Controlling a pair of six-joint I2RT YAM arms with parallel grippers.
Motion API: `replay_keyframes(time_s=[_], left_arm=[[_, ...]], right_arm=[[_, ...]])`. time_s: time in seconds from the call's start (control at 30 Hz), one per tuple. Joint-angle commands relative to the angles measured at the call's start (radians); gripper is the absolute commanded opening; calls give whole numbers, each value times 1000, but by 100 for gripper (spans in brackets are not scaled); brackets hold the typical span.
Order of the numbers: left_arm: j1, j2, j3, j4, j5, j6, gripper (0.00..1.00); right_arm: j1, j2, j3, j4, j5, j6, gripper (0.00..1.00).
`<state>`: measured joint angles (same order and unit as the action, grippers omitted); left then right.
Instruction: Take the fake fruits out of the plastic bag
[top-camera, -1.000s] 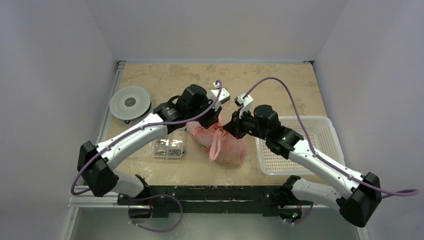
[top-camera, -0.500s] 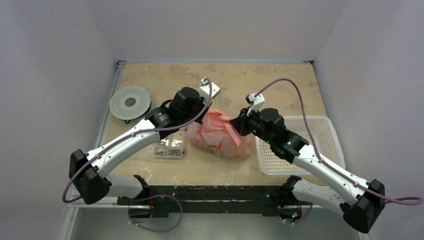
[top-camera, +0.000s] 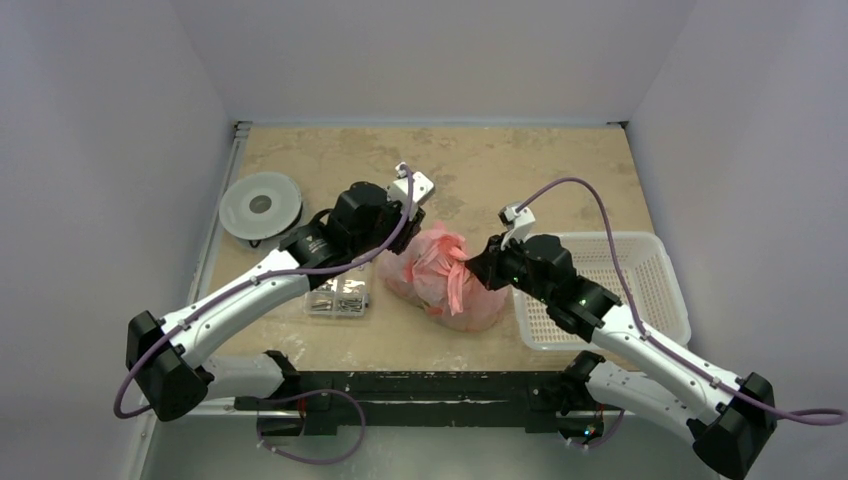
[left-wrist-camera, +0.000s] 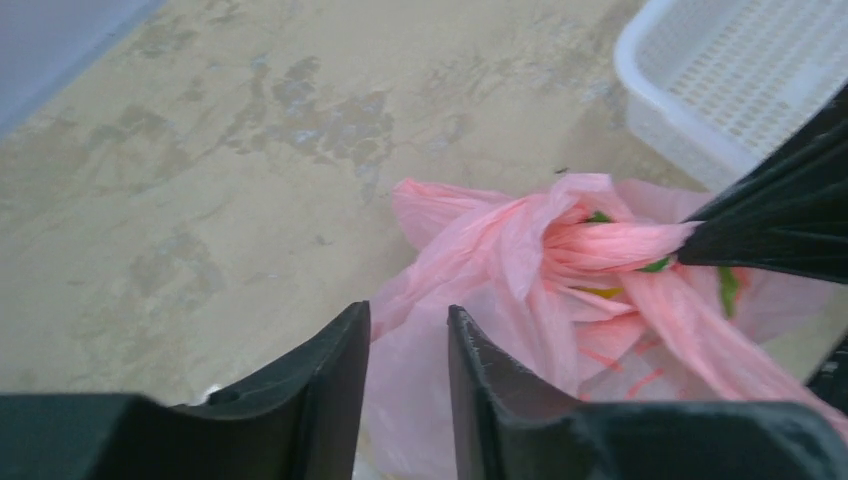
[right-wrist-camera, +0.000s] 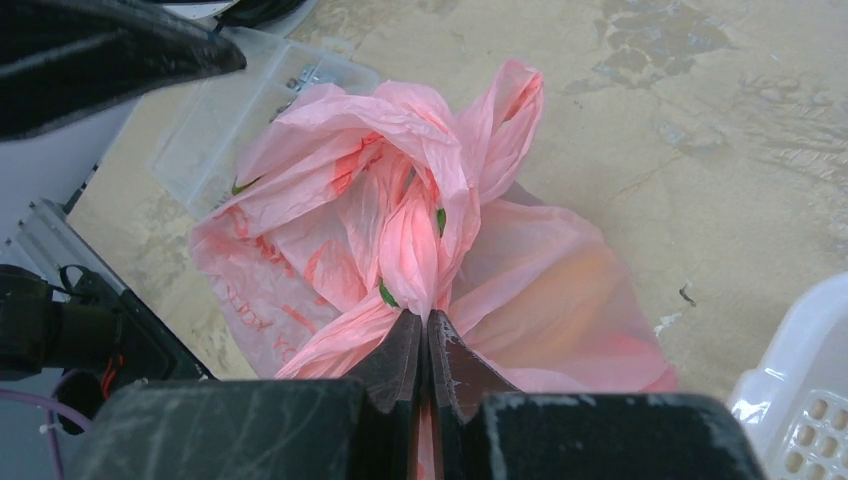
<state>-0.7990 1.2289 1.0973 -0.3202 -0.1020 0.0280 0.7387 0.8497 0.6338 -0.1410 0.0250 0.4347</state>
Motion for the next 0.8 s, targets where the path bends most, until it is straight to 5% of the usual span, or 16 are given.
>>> replay_keyframes(time_s=[0.0, 0.17, 0.37, 0.43, 0.6, 0.77], left_arm=[[1, 30, 75, -34, 209, -17, 50], [0, 129, 134, -98, 265, -19, 75], [-7, 241, 199, -170, 271, -20, 77], [-7, 259, 220, -193, 239, -20, 63], [-7, 198, 208, -196, 54, -20, 5], [-4, 86, 113, -90, -89, -19, 0]], right_arm=[[-1, 9, 51, 27, -85, -40, 0], [-1, 22, 61, 43, -115, -45, 0], [-1, 5, 60, 46, -125, -48, 0], [-1, 0, 55, 48, -126, -51, 0], [-2, -15, 17, 81, -140, -45, 0], [-1, -73, -81, 130, -120, 56, 0]])
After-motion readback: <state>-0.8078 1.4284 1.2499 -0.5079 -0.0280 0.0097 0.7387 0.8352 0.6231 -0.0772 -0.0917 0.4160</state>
